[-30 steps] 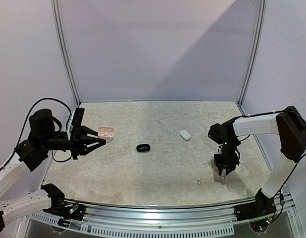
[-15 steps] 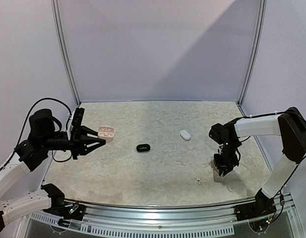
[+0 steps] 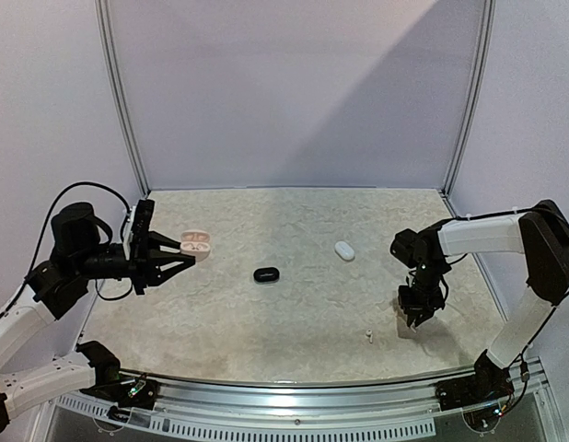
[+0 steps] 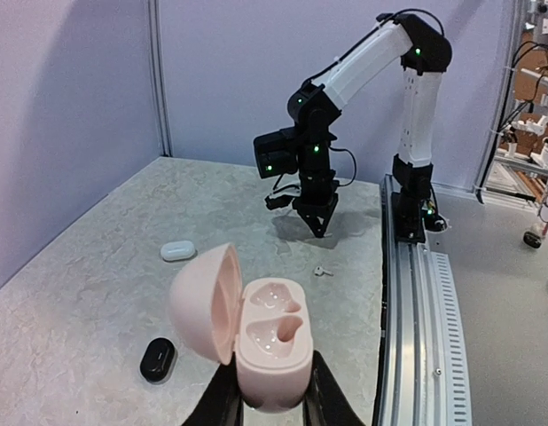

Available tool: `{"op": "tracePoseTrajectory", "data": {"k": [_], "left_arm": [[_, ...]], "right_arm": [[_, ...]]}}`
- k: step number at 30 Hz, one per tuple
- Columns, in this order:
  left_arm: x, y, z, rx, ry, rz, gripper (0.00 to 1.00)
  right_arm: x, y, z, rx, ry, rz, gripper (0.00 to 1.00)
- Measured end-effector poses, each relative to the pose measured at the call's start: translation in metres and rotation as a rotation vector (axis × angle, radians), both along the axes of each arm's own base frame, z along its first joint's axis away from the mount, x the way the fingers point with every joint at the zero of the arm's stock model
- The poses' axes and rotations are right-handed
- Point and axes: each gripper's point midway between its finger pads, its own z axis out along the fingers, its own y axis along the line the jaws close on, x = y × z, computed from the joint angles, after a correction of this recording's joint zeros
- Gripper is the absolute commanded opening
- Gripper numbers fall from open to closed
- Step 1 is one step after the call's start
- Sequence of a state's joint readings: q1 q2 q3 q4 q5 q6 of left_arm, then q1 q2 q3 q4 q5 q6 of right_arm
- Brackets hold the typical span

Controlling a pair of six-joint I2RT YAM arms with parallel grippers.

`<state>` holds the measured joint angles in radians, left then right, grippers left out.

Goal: Insert the wireless bluetooth earbuds into the charging case
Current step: Pick up the left earbud from the center of the board.

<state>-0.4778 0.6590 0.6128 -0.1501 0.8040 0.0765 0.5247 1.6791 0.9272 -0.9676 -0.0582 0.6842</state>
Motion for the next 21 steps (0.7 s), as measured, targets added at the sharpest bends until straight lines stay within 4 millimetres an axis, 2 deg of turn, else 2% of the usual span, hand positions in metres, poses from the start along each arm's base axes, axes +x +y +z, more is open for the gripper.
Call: {"op": "tracePoseTrajectory", "data": {"k": [9, 17, 21], "left_arm": [[-0.004, 0.003, 0.015, -0.043, -0.031, 0.008, 0.00], [0.000, 0.002, 0.007, -0.046, -0.020, 0.024, 0.00], [0.003, 0.002, 0.007, -0.048, -0.037, 0.032, 0.00]], "right_arm": [[0.001, 0.000, 0.000, 0.000, -0.005, -0.017, 0.00], [0.003, 0.001, 0.001, 0.004, -0.016, -0.024, 0.00], [0.016, 0.010, 0.004, 0.033, -0.067, -0.026, 0.00]]}}
